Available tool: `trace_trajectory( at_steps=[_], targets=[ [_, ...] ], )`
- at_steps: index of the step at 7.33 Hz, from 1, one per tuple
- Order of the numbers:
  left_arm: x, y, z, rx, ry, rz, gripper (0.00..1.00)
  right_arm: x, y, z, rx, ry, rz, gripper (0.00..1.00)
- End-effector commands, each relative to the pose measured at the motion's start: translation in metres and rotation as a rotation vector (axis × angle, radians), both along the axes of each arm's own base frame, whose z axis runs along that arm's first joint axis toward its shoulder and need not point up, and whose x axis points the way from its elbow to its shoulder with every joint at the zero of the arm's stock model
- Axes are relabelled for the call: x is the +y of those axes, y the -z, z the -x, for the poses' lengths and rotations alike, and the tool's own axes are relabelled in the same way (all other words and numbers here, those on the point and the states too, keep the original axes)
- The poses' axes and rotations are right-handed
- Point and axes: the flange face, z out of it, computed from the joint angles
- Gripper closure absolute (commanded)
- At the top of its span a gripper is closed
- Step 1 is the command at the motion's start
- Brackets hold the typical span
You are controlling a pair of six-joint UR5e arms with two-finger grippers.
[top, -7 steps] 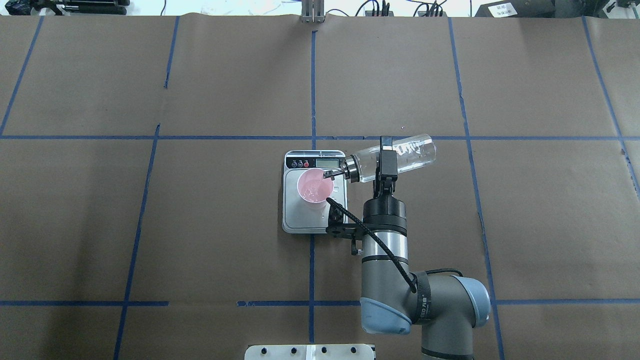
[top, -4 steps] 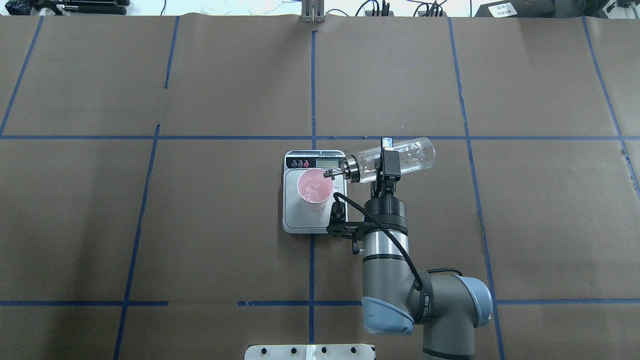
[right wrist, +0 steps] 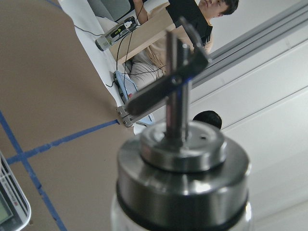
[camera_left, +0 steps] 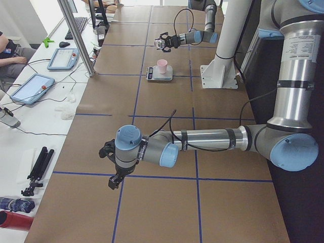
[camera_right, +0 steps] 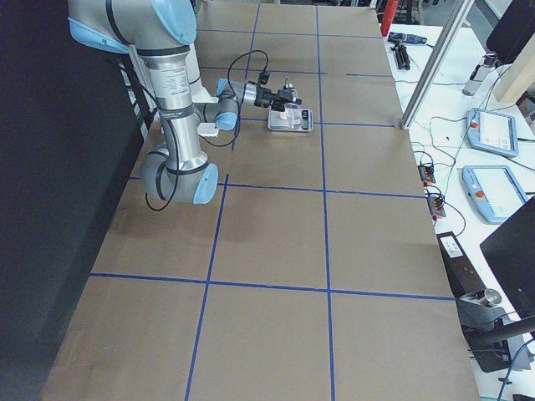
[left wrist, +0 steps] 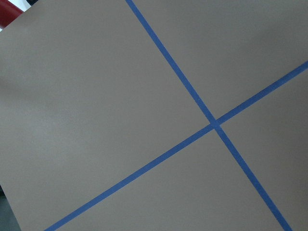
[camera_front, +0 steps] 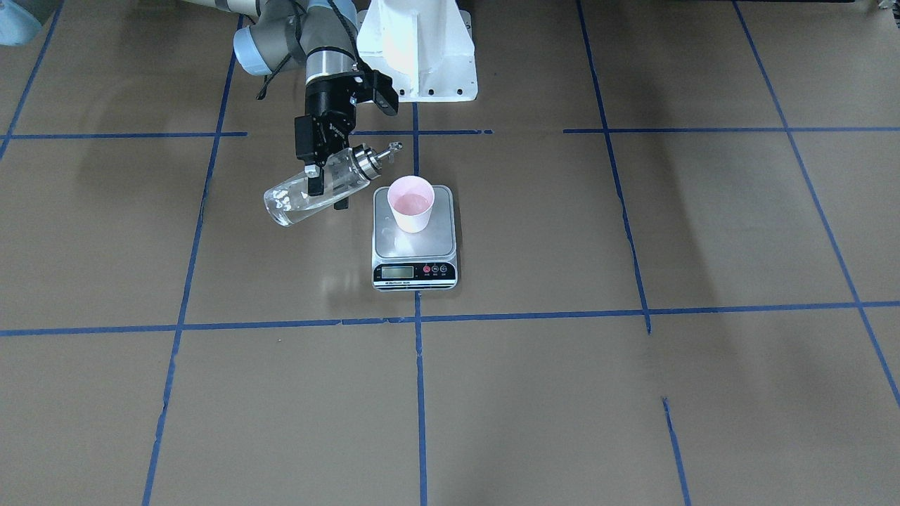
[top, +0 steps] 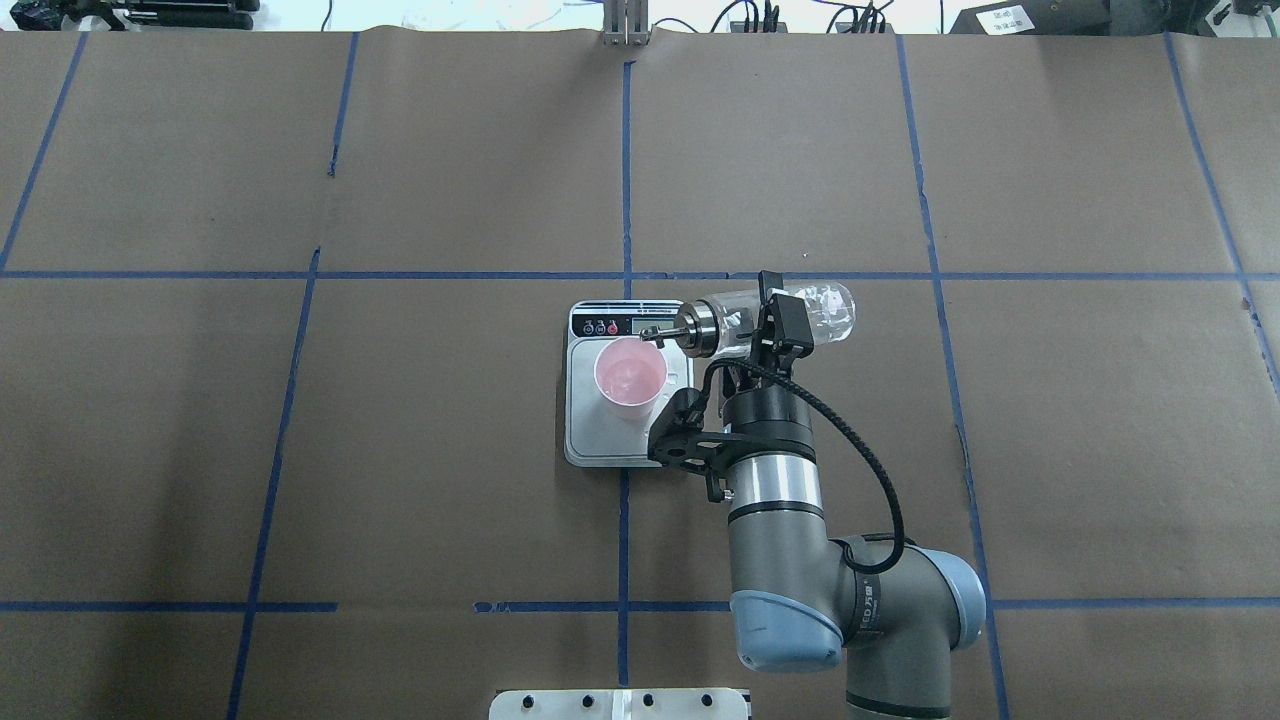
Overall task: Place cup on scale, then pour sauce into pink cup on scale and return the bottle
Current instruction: 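Turn the bottle upright and carry it back with the right gripper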
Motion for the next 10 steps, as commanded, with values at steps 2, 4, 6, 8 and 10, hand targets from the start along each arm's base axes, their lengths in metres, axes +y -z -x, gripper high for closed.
trace_trajectory(
  at_steps=[2,4,6,8,10],
  targets=[
    [0.001,0.001,0.007,-0.001,0.014,-0.002,0.00,0.004,0.006,-0.035,-0.372,-0.032,0.059,1.00],
    [0.001,0.002,0.008,0.000,0.015,-0.004,0.00,-0.009,0.012,-0.055,-0.636,-0.051,0.128,1.00],
    [0.001,0.006,0.008,-0.002,0.016,-0.010,0.00,-0.041,-0.031,-0.093,-0.795,-0.064,0.268,1.00],
    [0.002,0.010,0.009,-0.002,0.018,-0.019,0.00,-0.052,-0.093,-0.124,-0.834,-0.104,0.361,1.00],
    [0.002,0.013,0.009,-0.002,0.020,-0.024,0.00,-0.062,-0.122,-0.130,-0.873,-0.159,0.395,1.00]
  ],
)
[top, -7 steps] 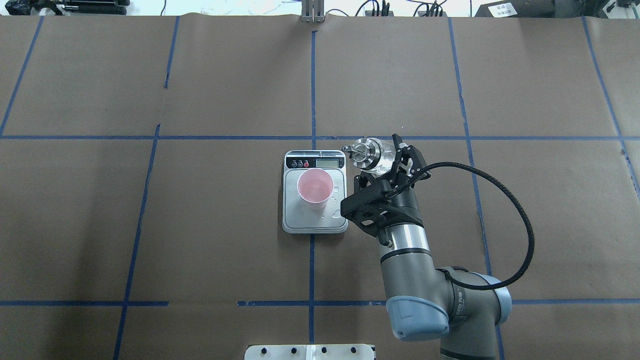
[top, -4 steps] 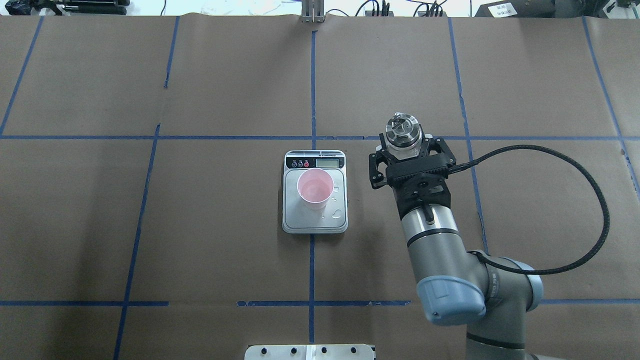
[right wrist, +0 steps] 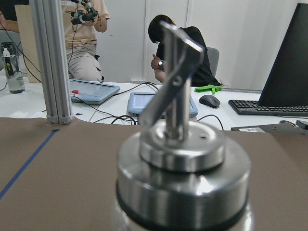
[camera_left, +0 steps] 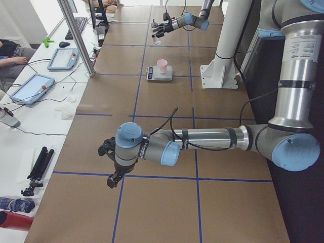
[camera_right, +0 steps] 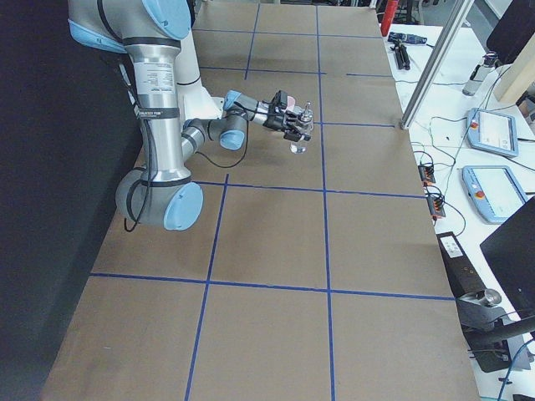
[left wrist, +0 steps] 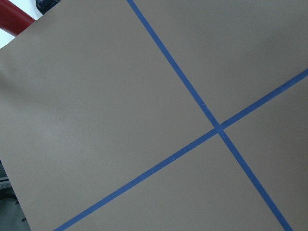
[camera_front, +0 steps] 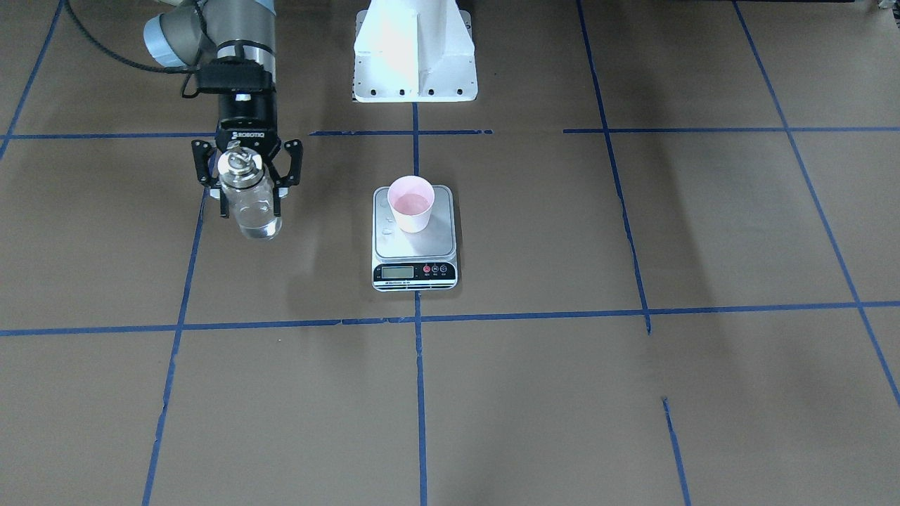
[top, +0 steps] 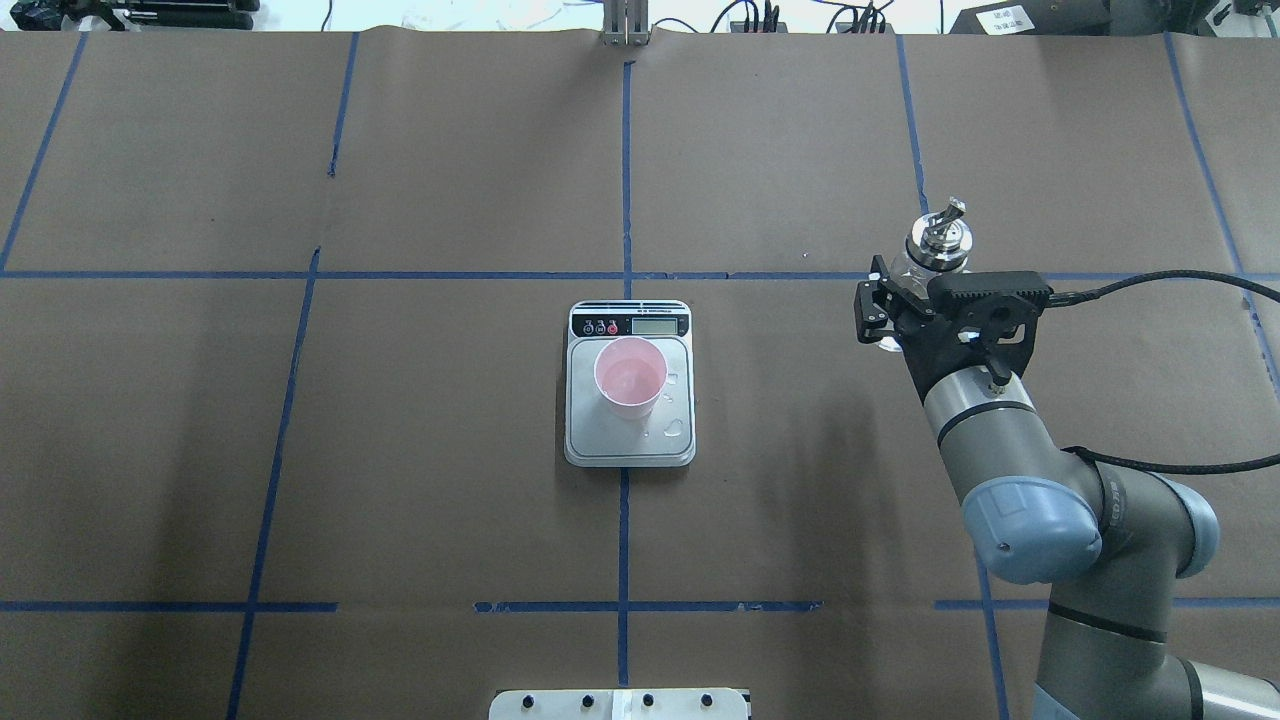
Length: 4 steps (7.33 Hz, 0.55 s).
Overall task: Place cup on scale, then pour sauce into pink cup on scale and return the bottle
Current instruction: 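Turn the bottle upright and carry it back with the right gripper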
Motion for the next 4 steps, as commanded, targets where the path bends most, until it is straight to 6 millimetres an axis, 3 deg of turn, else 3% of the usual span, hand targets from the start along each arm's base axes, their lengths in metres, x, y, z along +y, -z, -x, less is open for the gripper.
trace_trajectory(
  at_steps=[1,4],
  targets=[
    [-0.001,0.002,0.001,0.000,0.001,-0.005,0.00,-0.012,-0.035,-0.001,-0.020,-0.044,0.053,1.00],
    [-0.001,0.006,0.001,-0.002,0.002,-0.012,0.00,-0.018,-0.092,0.007,-0.035,-0.070,0.060,1.00]
  ],
)
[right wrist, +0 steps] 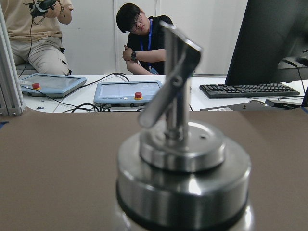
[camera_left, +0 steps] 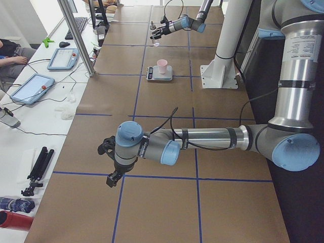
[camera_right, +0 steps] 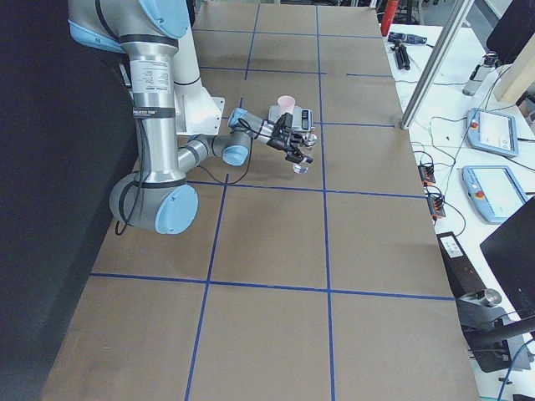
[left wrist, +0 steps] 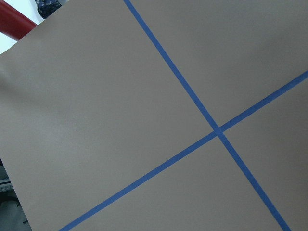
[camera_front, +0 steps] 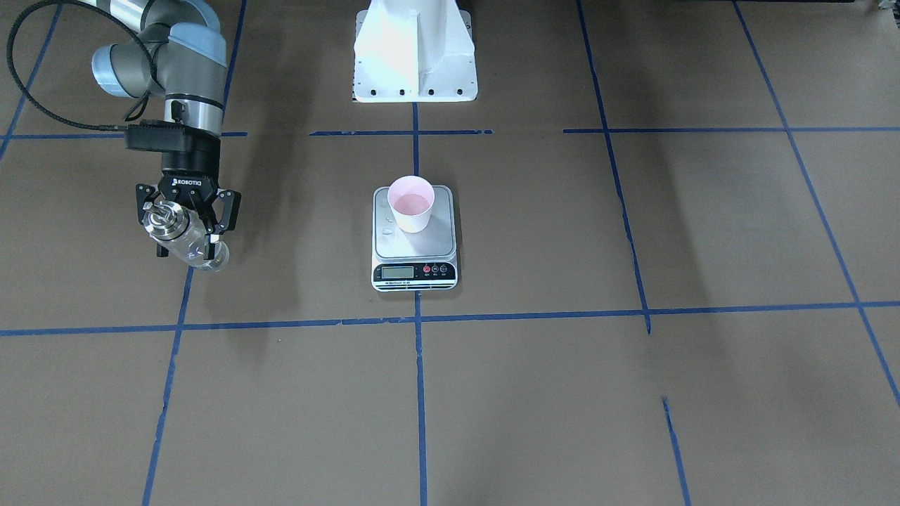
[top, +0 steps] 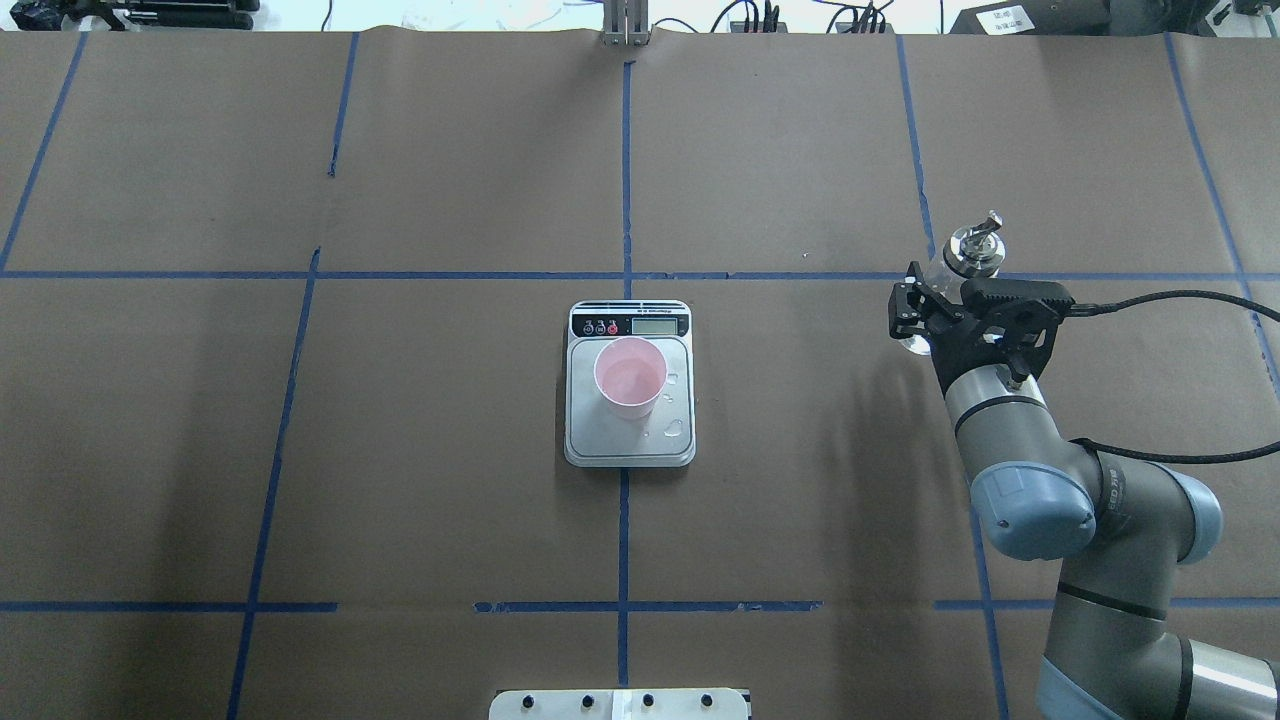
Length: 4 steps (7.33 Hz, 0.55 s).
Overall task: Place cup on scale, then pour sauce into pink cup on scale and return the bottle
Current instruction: 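Turn the bottle upright and carry it back with the right gripper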
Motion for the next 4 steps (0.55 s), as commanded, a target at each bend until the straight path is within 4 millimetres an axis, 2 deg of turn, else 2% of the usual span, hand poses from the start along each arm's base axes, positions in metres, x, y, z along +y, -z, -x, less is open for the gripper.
trace_trajectory(
  at_steps=[1,2,4],
  targets=[
    [-0.001,0.003,0.000,-0.001,0.000,-0.006,0.00,0.000,-0.052,-0.004,-0.024,-0.006,-0.018,1.00],
    [-0.001,0.005,0.000,-0.002,0.000,-0.009,0.00,0.001,-0.060,-0.010,-0.037,-0.006,-0.029,1.00],
    [-0.001,0.005,0.000,-0.002,0.000,-0.009,0.00,0.004,-0.064,-0.021,-0.017,-0.021,-0.040,1.00]
  ],
)
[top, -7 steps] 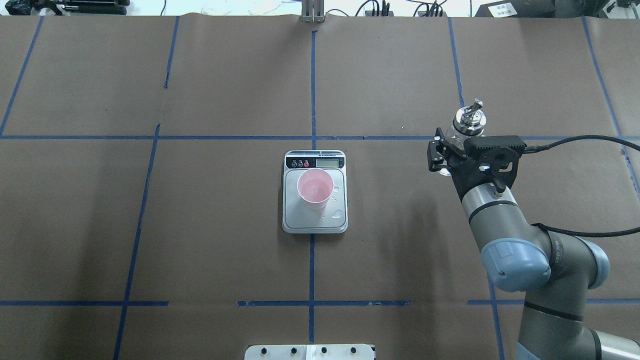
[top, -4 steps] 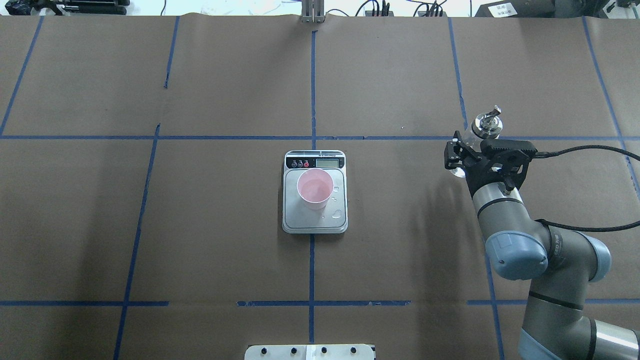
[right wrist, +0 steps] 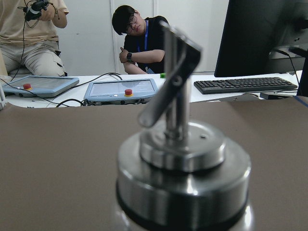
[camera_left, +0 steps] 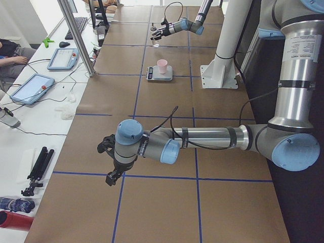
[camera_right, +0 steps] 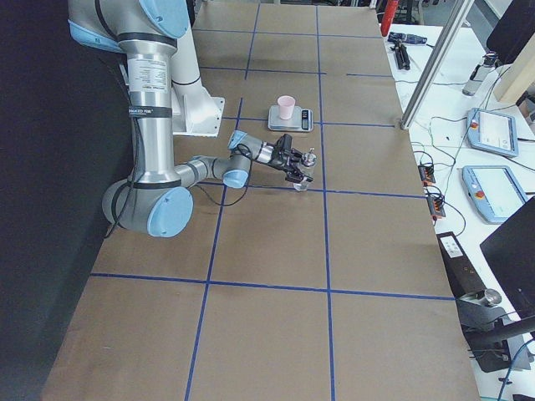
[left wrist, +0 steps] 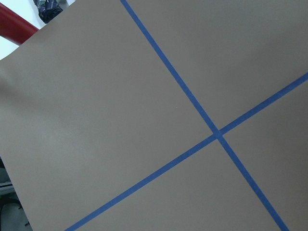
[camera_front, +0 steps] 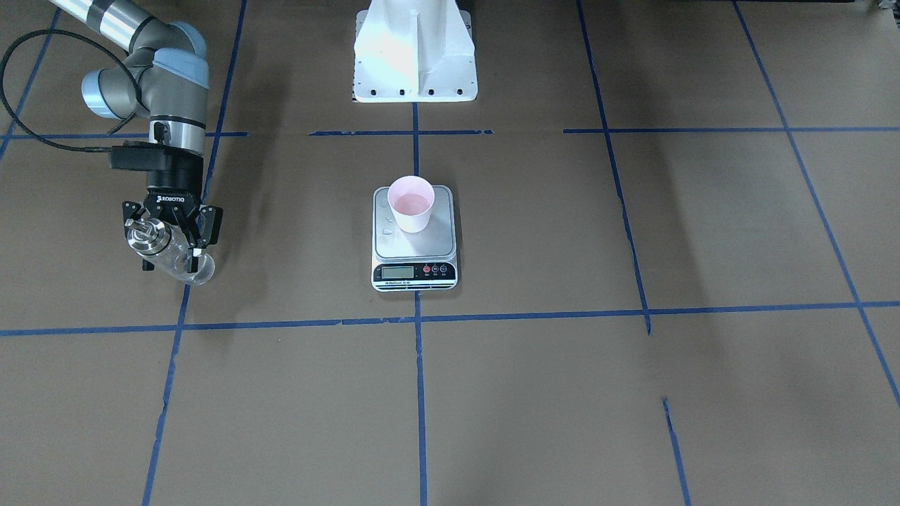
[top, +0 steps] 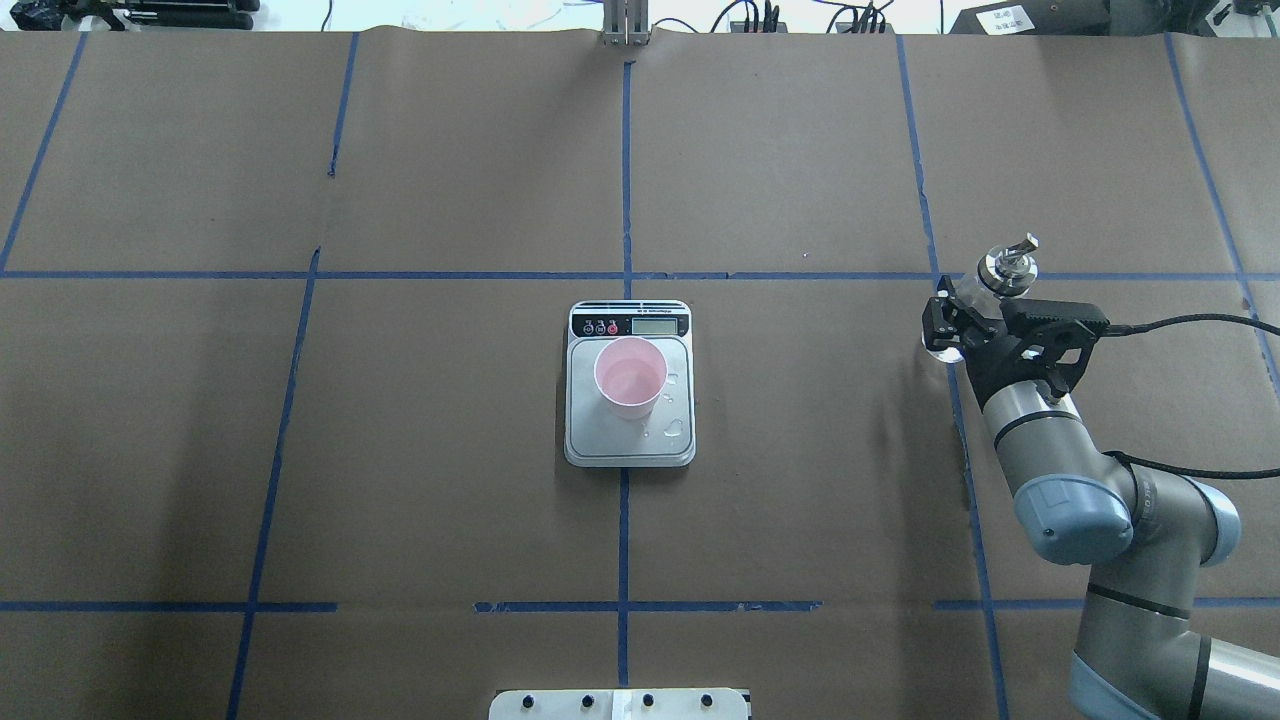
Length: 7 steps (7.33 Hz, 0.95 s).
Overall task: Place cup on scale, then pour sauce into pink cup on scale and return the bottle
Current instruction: 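Turn the bottle upright and carry it back with the right gripper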
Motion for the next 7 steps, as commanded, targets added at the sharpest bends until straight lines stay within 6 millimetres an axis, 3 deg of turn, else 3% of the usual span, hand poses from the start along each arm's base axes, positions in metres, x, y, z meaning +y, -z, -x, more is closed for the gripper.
trace_trajectory(
  at_steps=[1,7],
  targets=[
    [0.000,0.000,0.000,-0.001,0.000,0.000,0.00,0.002,-0.005,-0.007,0.011,-0.016,-0.012,1.00],
    [0.000,0.000,0.000,-0.002,0.000,0.000,0.00,0.008,-0.006,0.005,0.035,-0.007,-0.018,1.00]
  ],
)
